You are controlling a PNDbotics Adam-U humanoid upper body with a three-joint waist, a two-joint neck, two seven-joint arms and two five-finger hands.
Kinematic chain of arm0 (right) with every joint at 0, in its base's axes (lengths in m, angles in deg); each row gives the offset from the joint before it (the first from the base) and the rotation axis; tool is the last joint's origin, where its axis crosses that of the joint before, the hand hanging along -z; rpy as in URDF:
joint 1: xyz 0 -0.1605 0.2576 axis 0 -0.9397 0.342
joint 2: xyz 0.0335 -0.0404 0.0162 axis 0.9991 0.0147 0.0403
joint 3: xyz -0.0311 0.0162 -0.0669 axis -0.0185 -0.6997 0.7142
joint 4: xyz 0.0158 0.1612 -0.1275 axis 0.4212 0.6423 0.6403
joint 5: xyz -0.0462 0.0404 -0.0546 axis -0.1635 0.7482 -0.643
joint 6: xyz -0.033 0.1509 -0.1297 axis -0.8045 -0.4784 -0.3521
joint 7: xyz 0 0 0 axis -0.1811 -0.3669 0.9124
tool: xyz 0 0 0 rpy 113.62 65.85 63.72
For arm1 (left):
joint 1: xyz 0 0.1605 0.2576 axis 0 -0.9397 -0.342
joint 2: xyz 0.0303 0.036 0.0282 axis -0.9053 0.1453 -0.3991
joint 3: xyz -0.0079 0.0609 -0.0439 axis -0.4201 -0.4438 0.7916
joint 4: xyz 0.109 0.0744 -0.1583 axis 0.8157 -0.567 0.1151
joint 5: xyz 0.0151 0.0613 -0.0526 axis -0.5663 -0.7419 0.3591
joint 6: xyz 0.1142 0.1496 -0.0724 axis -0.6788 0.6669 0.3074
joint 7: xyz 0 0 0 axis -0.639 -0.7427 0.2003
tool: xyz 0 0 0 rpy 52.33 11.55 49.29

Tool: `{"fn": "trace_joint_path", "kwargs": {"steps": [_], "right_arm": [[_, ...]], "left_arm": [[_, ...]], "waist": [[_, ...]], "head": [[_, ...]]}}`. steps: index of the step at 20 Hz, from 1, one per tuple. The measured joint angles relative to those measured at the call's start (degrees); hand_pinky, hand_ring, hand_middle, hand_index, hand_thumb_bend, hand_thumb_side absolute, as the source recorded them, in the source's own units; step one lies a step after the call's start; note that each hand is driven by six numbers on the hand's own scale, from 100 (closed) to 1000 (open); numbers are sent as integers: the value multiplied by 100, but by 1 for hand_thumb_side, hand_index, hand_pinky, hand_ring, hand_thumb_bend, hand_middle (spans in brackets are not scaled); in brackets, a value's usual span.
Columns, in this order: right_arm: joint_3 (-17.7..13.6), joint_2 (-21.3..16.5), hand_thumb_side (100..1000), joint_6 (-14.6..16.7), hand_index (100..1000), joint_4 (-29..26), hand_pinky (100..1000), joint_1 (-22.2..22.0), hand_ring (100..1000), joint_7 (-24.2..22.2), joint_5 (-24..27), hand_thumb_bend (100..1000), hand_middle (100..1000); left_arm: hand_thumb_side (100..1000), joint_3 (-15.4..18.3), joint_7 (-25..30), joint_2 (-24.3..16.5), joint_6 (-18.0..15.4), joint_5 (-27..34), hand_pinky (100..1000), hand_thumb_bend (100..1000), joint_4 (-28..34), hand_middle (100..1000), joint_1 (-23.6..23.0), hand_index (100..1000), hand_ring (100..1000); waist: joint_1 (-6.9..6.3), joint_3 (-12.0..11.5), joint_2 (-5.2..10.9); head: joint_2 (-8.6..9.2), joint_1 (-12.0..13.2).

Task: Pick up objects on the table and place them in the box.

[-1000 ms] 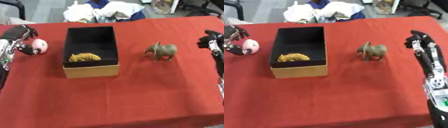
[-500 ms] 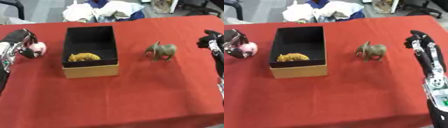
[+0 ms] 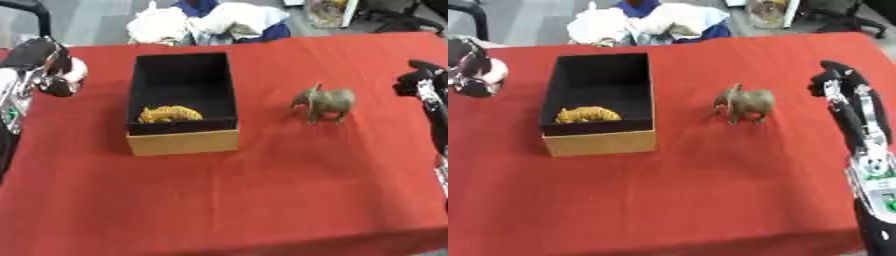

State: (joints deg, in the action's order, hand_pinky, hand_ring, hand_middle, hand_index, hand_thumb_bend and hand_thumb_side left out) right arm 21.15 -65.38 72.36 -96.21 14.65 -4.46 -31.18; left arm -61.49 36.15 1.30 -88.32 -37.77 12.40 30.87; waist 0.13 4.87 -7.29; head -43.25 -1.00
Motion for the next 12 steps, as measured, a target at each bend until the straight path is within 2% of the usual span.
{"fn": "trace_joint_path", "kwargs": {"steps": [3, 12], "right_arm": [[0, 0, 761, 1, 826, 1, 659, 0, 639, -4, 0, 100, 599], [2, 4, 760, 12, 827, 2, 660, 2, 639, -42, 20, 100, 599]], "left_arm": [[100, -159, 99, 92, -141, 259, 450, 230, 339, 258, 110, 362, 310], [100, -943, 734, 410, -826, 976, 459, 277, 1047, 273, 202, 381, 325]], "waist": [[0, -8, 20], [3, 22, 30]], "head": [[0, 1], [0, 37]]}}
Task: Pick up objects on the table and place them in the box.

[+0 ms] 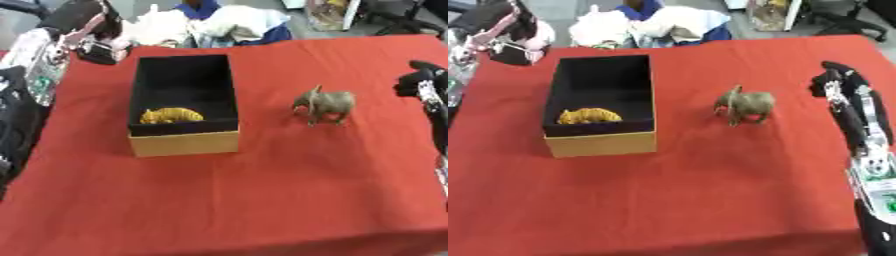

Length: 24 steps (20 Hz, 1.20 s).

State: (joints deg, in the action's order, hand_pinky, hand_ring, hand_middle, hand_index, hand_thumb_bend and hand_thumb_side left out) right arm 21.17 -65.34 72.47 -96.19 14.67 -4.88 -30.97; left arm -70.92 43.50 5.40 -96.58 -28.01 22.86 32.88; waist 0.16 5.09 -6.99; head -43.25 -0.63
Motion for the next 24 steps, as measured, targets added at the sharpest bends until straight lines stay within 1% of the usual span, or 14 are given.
{"fn": "trace_joint_path", "kwargs": {"steps": [6, 8, 12, 13, 14, 15, 16, 17, 18, 19, 20, 21, 22, 24], "right_arm": [[0, 1, 761, -5, 827, 1, 660, 1, 640, -9, 17, 100, 599], [0, 1, 762, -5, 827, 1, 660, 1, 640, -9, 18, 100, 599], [0, 1, 761, -5, 827, 1, 661, 1, 640, -10, 19, 100, 599], [0, 1, 760, -5, 827, 1, 661, 1, 640, -10, 19, 100, 600], [0, 1, 760, -5, 827, 1, 661, 1, 640, -10, 19, 100, 600], [0, 1, 757, -5, 827, 1, 661, 1, 641, -10, 19, 100, 600], [0, 1, 754, -5, 827, 1, 661, 1, 641, -10, 19, 100, 600], [-1, 1, 752, -4, 828, 1, 662, 2, 642, -11, 19, 100, 601], [-1, 1, 752, -3, 828, 2, 662, 3, 642, -12, 19, 100, 601], [-2, -1, 749, -1, 829, 5, 663, 5, 643, -14, 19, 100, 602], [-2, -6, 747, 4, 829, 16, 663, 11, 644, -21, 18, 100, 602], [-2, -15, 740, 9, 829, 32, 663, 24, 644, -31, 17, 100, 602], [-2, -38, 735, 11, 829, 37, 664, 49, 645, -40, 14, 100, 603], [0, -132, 720, 23, 832, 69, 665, 105, 647, -68, -6, 100, 606]], "left_arm": [[101, -410, 450, 114, -374, 276, 470, 255, 115, 288, -54, 398, 338], [144, -502, 615, 138, -466, 388, 478, 237, 115, 299, -102, 410, 348], [211, -661, 957, 141, -614, 596, 489, 242, 112, 317, -180, 429, 363], [243, -697, 1034, 141, -643, 638, 499, 248, 111, 342, -201, 454, 384], [245, -733, 1109, 142, -671, 677, 501, 250, 109, 345, -220, 457, 387], [302, -763, 1179, 142, -697, 718, 520, 275, 106, 399, -241, 519, 433], [314, -782, 1243, 142, -719, 759, 535, 307, 105, 440, -264, 571, 462], [347, -802, 1305, 142, -739, 802, 551, 303, 107, 479, -281, 618, 493], [364, -809, 1366, 142, -759, 859, 560, 311, 118, 499, -303, 641, 509], [417, -821, 1423, 141, -779, 923, 592, 345, 134, 569, -321, 716, 560], [463, -830, 1475, 135, -796, 999, 607, 374, 164, 596, -346, 742, 582], [578, -832, 1521, 127, -807, 1095, 634, 447, 211, 643, -374, 779, 620], [607, -833, 1557, 112, -811, 1205, 649, 473, 281, 669, -403, 794, 643], [746, -832, 1598, 33, -787, 1432, 673, 597, 481, 710, -463, 814, 680]], "waist": [[0, 4, 7], [0, 4, 7], [0, 4, 7], [0, 4, 7], [0, 4, 7], [1, 4, 7], [2, 3, 7], [4, 3, 7], [7, 0, 8], [11, -5, 8], [14, -11, 8], [15, -18, 9], [15, -26, 9], [18, -47, 14]], "head": [[0, 5], [0, 5], [0, 5], [0, 5], [0, 5], [0, 5], [0, 5], [0, 5], [0, 4], [0, 4], [0, 2], [0, 1], [0, -2], [0, -7]]}}
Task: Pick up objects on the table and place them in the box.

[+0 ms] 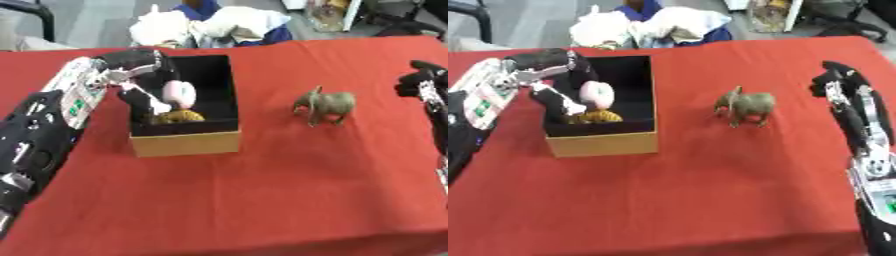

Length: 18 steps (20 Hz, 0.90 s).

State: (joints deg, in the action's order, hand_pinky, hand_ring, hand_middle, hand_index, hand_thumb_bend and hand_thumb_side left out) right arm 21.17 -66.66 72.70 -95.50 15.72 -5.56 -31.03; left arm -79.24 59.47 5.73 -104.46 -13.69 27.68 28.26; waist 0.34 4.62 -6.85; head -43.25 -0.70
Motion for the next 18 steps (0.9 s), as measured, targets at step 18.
{"fn": "trace_joint_path", "kwargs": {"steps": [18], "right_arm": [[1156, -1939, 634, 1059, 885, 1964, 732, 1726, 795, -1602, -274, 108, 739]], "left_arm": [[802, 888, -1135, -508, 1461, 2589, 626, 412, 2226, 600, -1551, 773, 590]], "waist": [[184, -412, 79]], "head": [[-2, -240]]}}
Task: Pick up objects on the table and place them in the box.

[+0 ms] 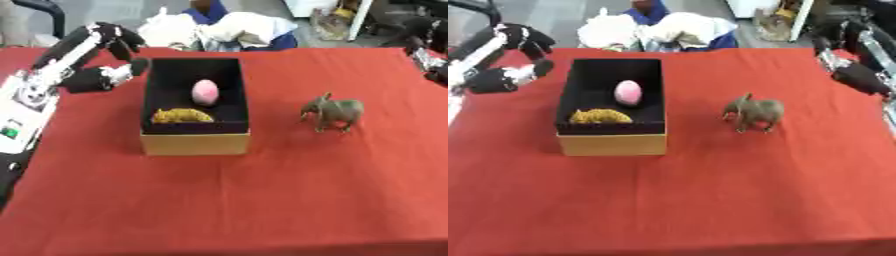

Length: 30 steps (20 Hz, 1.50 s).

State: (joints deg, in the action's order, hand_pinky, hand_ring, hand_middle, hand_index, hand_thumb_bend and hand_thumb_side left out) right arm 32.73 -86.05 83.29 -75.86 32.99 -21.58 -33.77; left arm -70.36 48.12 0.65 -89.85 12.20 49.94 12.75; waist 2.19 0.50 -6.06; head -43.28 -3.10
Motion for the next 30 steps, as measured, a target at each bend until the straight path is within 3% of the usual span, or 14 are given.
{"fn": "trace_joint_path", "kwargs": {"steps": [6, 14, 24, 30], "right_arm": [[193, 14, 655, 435, 899, 960, 743, 496, 813, -766, -557, 172, 763], [221, 363, 657, 772, 915, 1854, 757, 844, 836, -1086, -1483, 253, 798], [220, 650, 649, 1082, 926, 2199, 815, 943, 869, -1136, -2548, 412, 831], [242, 719, 678, 1181, 918, 2199, 825, 940, 874, -1228, -3140, 461, 836]], "left_arm": [[837, 212, -151, -1, 274, 360, 621, 377, 289, 591, -308, 767, 583], [845, 260, -150, 1, 366, 452, 620, 370, 353, 590, -360, 768, 582], [867, 287, -145, 4, 402, 464, 620, 357, 356, 590, -418, 769, 582], [876, 300, -125, 5, 416, 465, 620, 350, 355, 589, -448, 770, 581]], "waist": [[19, -62, 0], [29, -127, 0], [8, -160, 0], [12, -180, 0]], "head": [[0, -41], [3, -63], [5, -103], [7, -107]]}}
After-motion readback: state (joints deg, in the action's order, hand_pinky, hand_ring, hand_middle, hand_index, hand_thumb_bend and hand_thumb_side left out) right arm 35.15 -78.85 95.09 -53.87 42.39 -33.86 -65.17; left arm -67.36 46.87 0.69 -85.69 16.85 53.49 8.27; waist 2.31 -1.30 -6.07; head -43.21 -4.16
